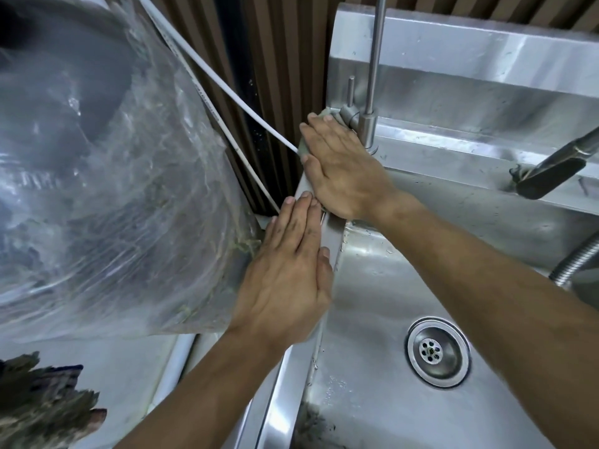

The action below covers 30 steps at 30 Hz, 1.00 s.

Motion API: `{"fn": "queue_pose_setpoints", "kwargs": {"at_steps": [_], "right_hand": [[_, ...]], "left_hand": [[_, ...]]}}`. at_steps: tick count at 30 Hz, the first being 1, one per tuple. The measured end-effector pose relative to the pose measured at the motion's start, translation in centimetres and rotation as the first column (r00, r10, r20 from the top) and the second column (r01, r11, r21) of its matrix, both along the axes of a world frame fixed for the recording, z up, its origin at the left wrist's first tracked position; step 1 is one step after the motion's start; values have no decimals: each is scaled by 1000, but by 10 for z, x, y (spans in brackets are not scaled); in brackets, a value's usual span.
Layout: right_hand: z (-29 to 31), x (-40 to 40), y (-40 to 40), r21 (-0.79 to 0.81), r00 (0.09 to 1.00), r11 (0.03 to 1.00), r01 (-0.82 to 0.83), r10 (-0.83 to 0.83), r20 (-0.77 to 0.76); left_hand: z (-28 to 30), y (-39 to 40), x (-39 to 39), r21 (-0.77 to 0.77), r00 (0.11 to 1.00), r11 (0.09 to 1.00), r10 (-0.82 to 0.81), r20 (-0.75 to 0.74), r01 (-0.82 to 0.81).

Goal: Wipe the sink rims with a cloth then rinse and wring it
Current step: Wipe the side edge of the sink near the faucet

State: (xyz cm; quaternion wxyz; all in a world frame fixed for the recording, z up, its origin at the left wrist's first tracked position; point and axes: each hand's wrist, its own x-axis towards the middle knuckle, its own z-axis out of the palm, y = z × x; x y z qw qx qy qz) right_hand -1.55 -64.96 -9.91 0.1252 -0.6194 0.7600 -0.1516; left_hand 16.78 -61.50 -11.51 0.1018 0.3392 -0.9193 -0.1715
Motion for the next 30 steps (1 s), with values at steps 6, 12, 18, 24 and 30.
{"fn": "queue_pose_setpoints", "kwargs": {"at_steps": [6, 12, 18, 24, 30], "right_hand": [[-1, 16, 12, 23, 998, 997, 69, -69, -9], [10, 11, -32, 140, 988, 978, 154, -154, -16], [1, 14, -34, 51, 973, 974, 221, -223, 53], [-8, 15, 10, -23, 992, 994, 106, -105, 73], [-15, 30, 45, -47, 983, 988, 149, -143, 115]], "left_hand": [[0, 3, 4, 13, 1000, 1000, 7, -23, -6], [-2, 0, 4, -3, 999, 999, 33, -31, -33], [-3, -1, 3, 1, 999, 1000, 28, -40, -28], [-5, -1, 3, -22, 999, 999, 40, -24, -41], [-5, -1, 2, -30, 1000, 999, 20, -13, -21]]}}
